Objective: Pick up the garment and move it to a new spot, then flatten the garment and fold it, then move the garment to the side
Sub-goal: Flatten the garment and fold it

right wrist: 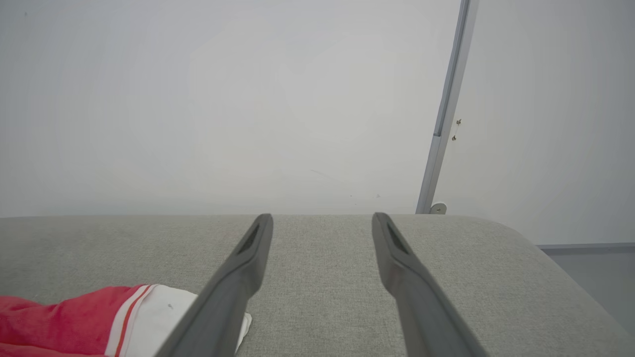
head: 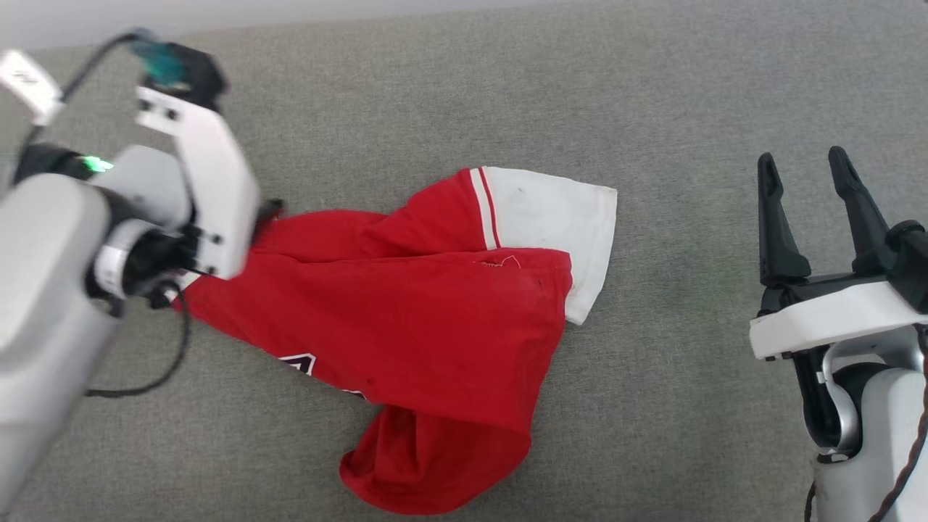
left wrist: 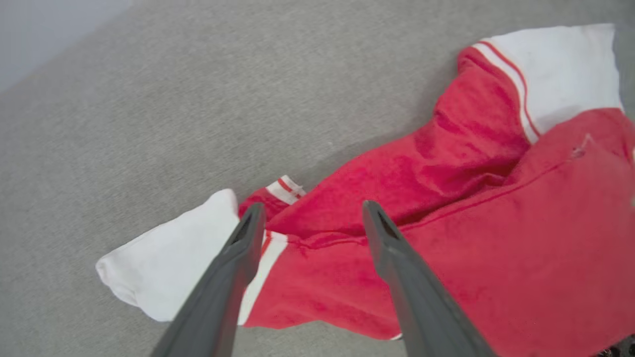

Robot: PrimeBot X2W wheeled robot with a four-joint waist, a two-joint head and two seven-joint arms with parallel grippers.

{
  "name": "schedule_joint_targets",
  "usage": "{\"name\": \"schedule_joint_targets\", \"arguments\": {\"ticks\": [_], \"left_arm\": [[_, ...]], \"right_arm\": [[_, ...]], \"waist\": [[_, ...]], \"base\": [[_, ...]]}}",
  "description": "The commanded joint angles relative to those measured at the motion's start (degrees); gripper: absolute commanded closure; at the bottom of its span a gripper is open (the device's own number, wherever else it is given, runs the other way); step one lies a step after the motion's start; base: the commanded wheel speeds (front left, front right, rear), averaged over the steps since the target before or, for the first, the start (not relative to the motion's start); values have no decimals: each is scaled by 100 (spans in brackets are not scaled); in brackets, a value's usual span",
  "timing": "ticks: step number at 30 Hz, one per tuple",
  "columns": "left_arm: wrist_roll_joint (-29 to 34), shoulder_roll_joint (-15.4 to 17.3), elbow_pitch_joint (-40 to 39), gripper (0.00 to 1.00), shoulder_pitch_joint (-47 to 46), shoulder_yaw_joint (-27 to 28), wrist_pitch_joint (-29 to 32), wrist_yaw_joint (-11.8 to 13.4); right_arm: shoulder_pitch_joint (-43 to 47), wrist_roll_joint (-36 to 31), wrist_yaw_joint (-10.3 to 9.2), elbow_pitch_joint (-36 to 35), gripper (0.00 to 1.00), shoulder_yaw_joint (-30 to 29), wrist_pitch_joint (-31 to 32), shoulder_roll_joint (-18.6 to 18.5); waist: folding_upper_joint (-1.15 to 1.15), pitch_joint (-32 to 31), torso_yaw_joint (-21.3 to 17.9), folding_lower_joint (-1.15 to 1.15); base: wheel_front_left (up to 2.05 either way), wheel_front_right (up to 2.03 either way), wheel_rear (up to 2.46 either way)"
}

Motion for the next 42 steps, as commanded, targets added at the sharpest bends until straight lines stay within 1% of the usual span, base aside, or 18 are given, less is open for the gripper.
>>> {"name": "schedule_joint_targets", "arguments": {"ticks": [1,5,10,14,19,21,23,24,25,26,27,28,32,35,39,42], "left_arm": [[-49,-65,-199,0,77,-106,136,-32],[-92,-273,-543,0,127,-347,429,-35],[-57,-413,-563,0,213,-620,645,-118],[10,-467,-404,0,258,-786,678,-210],[111,-565,-8,0,340,-909,454,-351],[108,-599,153,0,341,-946,378,-454],[54,-613,254,0,338,-937,402,-470],[15,-624,321,31,332,-949,430,-521],[-13,-632,375,53,321,-951,443,-545],[-58,-647,397,69,312,-955,486,-562],[-116,-659,406,91,319,-951,523,-588],[-173,-661,386,100,332,-931,549,-603],[-280,-629,140,100,395,-883,556,-611],[-319,-544,-139,100,481,-867,522,-610],[-428,-428,-578,100,633,-789,464,-540],[-453,-255,-975,100,792,-713,428,-415]], "right_arm": [[34,34,-2,11,0,44,-13,13],[23,60,-2,31,0,105,-34,21],[-10,117,-2,96,0,186,-80,36],[-4,140,-2,145,0,199,-131,51],[-41,161,-2,203,0,219,-181,62],[-54,164,-2,205,0,226,-193,62],[-51,167,-2,208,0,217,-199,62],[-54,170,-2,214,0,214,-198,64],[-54,168,-2,217,0,206,-209,65],[-50,166,-2,223,0,194,-221,66],[-42,158,-2,232,0,184,-232,68],[-29,144,-2,239,0,174,-238,69],[15,106,-1,260,0,103,-220,72],[5,86,-2,232,0,87,-191,71],[-1,76,-2,203,0,97,-140,71],[17,64,-2,185,0,85,-110,67]], "waist": [[0,-24,-37,0],[0,-36,-139,0],[0,-11,-302,0],[0,26,-423,0],[0,86,-530,0],[0,112,-561,0],[0,119,-570,0],[0,124,-578,0],[0,126,-579,0],[0,125,-574,0],[0,121,-566,0],[0,113,-555,0],[0,72,-457,0],[0,48,-367,0],[0,13,-243,0],[0,-5,-145,0]], "base": [[0,0,0],[0,0,0],[0,0,0],[0,0,0],[0,0,0],[0,0,0],[0,0,0],[0,0,0],[0,0,0],[0,0,0],[0,0,0],[0,0,0],[0,0,0],[0,0,0],[0,0,0],[0,0,0]]}}
